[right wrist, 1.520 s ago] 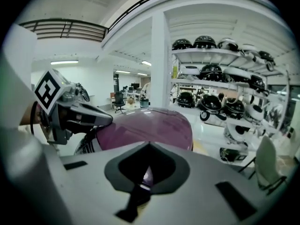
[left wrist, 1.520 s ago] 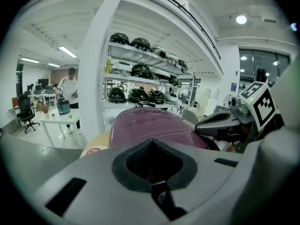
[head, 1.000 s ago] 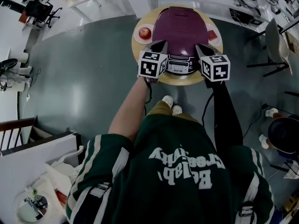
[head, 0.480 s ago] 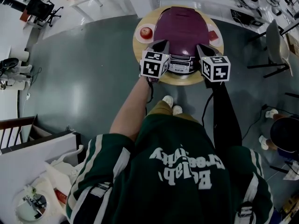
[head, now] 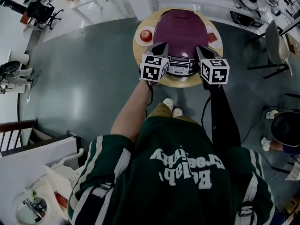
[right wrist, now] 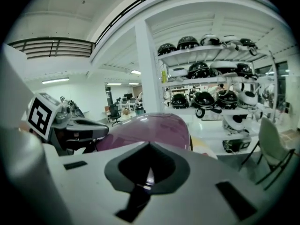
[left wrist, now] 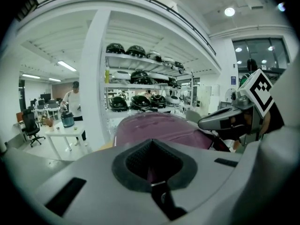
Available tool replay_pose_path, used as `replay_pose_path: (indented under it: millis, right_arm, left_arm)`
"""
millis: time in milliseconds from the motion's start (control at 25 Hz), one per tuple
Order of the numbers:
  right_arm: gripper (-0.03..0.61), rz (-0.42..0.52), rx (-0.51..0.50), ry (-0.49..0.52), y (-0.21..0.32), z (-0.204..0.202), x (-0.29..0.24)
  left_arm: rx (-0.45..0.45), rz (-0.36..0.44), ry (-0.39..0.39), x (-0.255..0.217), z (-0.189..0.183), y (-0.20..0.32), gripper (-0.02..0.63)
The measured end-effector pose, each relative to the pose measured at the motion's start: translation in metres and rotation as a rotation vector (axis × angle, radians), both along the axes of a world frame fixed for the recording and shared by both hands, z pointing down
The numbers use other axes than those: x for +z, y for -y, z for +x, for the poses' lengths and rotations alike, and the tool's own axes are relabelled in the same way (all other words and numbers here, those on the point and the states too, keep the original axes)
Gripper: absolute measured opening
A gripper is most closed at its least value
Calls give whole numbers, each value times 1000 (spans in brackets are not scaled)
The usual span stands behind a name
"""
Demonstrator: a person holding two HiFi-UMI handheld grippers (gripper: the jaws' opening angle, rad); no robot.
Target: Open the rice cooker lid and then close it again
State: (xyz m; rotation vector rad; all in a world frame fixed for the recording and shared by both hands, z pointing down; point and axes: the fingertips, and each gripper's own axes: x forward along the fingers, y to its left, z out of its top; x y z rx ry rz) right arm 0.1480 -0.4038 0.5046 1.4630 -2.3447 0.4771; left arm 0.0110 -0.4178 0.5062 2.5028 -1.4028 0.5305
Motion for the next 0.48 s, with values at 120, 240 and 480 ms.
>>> replay_pose_path:
  millis: [120,240,480]
  right_arm:
    - [3,102,25,1,-8,4,-22]
    - [3,198,28,16,-14,7,-50]
    - [3,332,21,2,-28,7,-93]
  left_arm:
    - [-29,92,-9,-16,-6,-8,-3]
    - [-41,157,-24,-42,-7,-15,-3]
    - [-86,265,-89,-98,-18,-28,-3]
